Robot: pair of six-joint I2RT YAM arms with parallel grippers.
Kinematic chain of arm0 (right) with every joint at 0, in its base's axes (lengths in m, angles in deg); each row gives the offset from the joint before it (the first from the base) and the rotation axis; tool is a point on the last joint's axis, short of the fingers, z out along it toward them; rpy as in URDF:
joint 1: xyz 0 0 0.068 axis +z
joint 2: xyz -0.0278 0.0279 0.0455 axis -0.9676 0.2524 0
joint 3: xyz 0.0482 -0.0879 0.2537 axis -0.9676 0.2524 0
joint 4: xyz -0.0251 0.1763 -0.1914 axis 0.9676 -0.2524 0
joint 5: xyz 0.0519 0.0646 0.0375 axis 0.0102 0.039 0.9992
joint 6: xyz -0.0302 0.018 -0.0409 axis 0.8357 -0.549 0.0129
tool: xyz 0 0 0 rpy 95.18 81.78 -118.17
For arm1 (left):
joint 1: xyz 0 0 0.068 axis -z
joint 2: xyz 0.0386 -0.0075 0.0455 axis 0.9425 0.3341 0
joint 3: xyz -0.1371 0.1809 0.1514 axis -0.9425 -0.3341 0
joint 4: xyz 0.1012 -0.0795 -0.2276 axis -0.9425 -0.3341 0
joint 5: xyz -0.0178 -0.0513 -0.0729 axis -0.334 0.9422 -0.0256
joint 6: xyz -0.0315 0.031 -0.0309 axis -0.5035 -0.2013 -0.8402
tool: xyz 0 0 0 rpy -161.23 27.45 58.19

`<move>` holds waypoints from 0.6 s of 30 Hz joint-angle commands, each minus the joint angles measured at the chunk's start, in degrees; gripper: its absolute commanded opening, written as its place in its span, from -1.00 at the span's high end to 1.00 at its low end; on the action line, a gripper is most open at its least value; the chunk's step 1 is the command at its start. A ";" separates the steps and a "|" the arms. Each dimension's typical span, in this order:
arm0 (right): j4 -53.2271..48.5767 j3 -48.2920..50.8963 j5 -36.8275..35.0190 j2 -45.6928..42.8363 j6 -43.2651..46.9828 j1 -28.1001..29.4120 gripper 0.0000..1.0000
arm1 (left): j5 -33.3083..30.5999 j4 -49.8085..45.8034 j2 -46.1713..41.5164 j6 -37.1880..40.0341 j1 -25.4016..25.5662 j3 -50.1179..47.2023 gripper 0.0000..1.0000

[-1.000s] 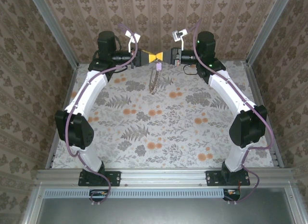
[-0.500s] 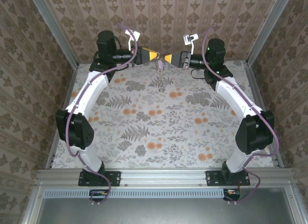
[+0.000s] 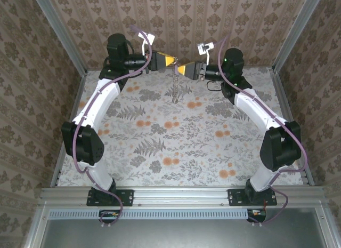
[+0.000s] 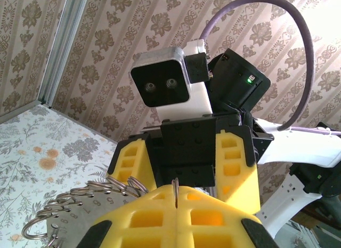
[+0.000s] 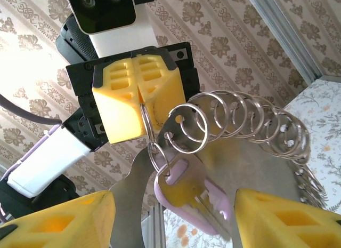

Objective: Put the keys on the keyring

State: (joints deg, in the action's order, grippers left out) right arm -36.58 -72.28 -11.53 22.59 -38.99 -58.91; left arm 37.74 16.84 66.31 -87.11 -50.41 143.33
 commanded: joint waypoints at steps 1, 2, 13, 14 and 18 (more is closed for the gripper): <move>2.12 -0.36 -1.06 -0.20 0.70 0.64 -0.24 | 1.09 2.67 -1.63 -0.84 0.40 -0.02 1.00; 2.12 -0.55 -1.06 0.02 0.70 0.84 -0.24 | 1.09 2.68 -1.63 -0.84 0.40 0.01 1.00; 1.19 0.62 -1.50 0.16 1.68 1.68 0.13 | 0.13 3.04 -1.80 -1.11 0.12 -0.23 1.00; 0.94 1.04 -1.59 -0.11 1.98 1.67 0.19 | 0.04 3.43 -1.89 -1.39 0.06 -0.31 1.00; 0.45 2.14 -1.86 -0.93 2.59 1.70 0.47 | -0.10 4.79 -1.91 -2.45 -0.29 -0.60 1.00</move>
State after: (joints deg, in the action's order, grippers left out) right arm -36.73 -71.01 -12.65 22.74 -37.40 -57.47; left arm 37.67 18.07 66.31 -88.14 -50.32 142.98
